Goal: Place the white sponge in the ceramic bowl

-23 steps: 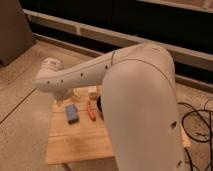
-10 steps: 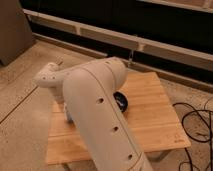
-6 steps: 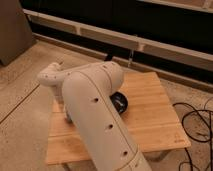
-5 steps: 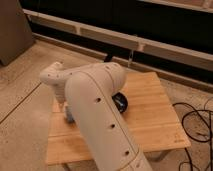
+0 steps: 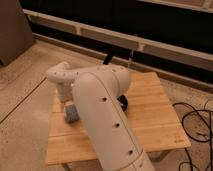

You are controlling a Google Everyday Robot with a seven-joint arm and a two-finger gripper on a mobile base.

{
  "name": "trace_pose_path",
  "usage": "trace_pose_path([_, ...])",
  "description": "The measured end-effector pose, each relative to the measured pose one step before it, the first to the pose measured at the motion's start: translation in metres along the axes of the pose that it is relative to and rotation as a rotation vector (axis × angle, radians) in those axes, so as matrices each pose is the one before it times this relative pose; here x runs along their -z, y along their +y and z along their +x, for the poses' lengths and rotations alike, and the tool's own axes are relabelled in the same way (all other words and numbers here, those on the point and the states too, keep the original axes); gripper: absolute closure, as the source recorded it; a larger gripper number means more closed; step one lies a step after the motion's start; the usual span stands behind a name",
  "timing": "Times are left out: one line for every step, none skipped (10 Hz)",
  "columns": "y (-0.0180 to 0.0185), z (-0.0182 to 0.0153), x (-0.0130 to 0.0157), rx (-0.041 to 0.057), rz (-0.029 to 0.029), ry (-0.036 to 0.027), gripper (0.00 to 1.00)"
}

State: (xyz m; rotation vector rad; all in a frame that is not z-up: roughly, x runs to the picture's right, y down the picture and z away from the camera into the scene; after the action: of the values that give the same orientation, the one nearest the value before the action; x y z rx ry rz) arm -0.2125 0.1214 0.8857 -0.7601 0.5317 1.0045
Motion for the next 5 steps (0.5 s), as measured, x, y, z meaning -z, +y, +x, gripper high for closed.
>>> trace_pose_path([0.00373,-0.00075,-0.00045,0.03925,-0.00111,0.00683,0.35])
trace_pose_path([0.00337,-0.00091,-0.00085,0.02998,0.00162,0.00689,0.35])
trace_pose_path([0.00021,0.00037,-0.00088,0.01542,0.00497,0.00938,0.35])
trace_pose_path([-0.00300,0.00359,-0.00420,0.02197,0.02043,0.03394,0.35])
trace_pose_path([-0.00054,0.00229,-0.00337,0.00909,0.01484,0.02497,0.35])
